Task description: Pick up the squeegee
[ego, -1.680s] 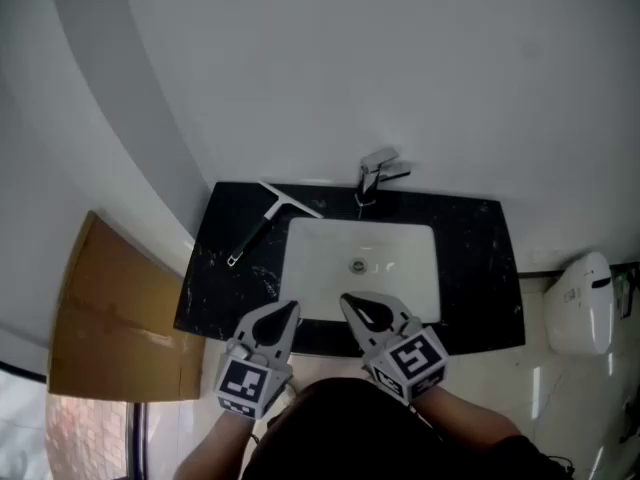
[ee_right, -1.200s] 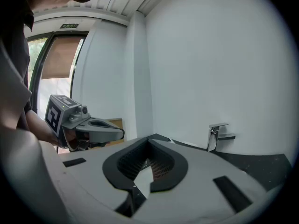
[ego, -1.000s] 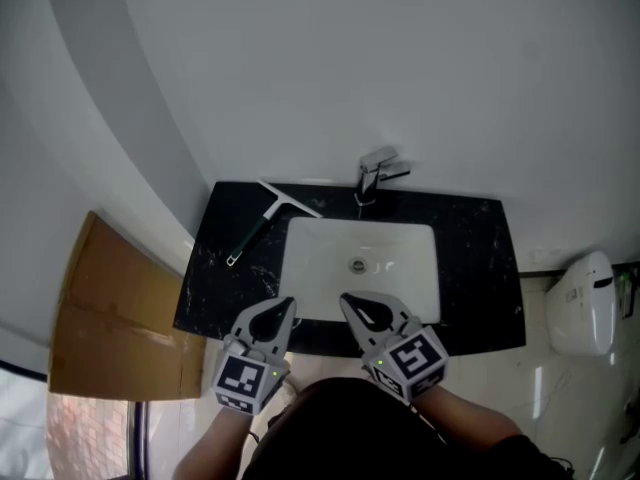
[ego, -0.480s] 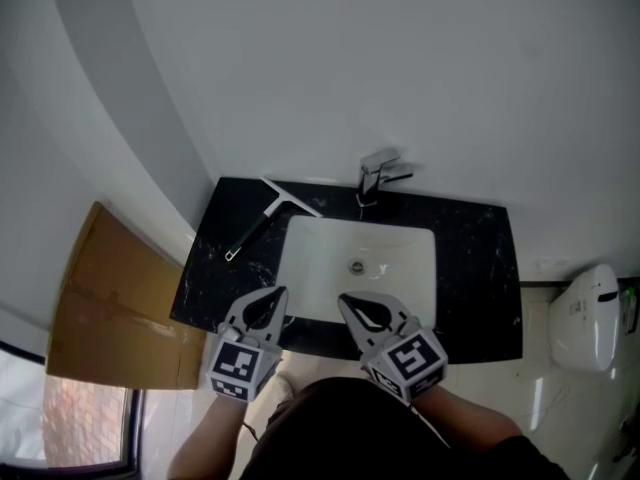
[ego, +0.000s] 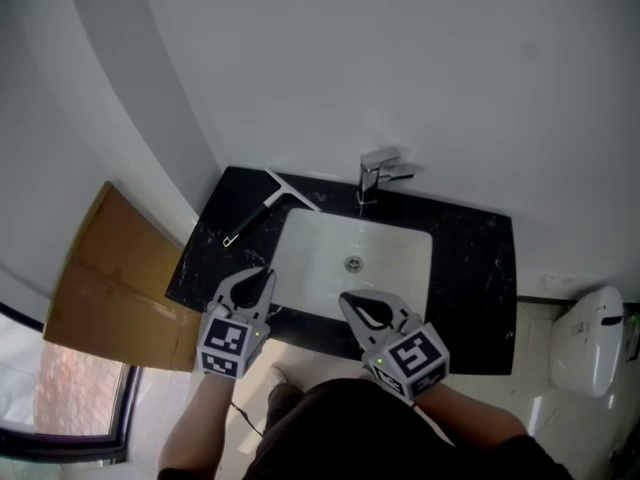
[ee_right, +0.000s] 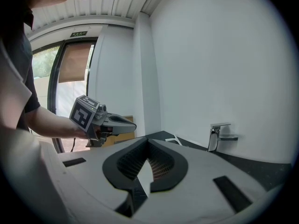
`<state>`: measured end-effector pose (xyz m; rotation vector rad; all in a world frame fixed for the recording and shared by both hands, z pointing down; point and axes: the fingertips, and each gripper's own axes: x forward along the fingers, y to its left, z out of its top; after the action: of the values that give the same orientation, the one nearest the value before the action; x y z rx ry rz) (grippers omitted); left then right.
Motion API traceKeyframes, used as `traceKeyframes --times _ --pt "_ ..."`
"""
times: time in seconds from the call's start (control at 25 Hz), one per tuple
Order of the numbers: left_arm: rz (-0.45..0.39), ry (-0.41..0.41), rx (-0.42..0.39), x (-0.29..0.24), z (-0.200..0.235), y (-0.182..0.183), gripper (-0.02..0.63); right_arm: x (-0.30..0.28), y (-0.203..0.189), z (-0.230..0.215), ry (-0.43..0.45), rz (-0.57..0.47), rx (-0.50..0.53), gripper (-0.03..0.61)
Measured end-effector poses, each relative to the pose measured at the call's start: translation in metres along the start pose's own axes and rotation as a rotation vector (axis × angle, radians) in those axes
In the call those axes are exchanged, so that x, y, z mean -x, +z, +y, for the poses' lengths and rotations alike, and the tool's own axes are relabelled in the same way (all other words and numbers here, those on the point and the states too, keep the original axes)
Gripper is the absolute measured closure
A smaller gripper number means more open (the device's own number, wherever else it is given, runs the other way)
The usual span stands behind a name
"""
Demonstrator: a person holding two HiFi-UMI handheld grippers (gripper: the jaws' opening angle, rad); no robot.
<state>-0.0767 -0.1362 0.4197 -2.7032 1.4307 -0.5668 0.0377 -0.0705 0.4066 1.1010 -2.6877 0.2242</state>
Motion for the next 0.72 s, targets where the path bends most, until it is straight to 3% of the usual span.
traceKeyframes --times 0.32,0.72 --pt "0.060 0.009 -0.032 -0.027 0.028 -0.010 0.517 -0.010 0.000 -0.005 0.013 0.018 -0.012 0.584" --pt "0.140 -0.047 -0.065 -0.089 0.099 -0.040 0.450 -0.065 0.011 -0.014 -0.031 0.050 -0.035 0.584"
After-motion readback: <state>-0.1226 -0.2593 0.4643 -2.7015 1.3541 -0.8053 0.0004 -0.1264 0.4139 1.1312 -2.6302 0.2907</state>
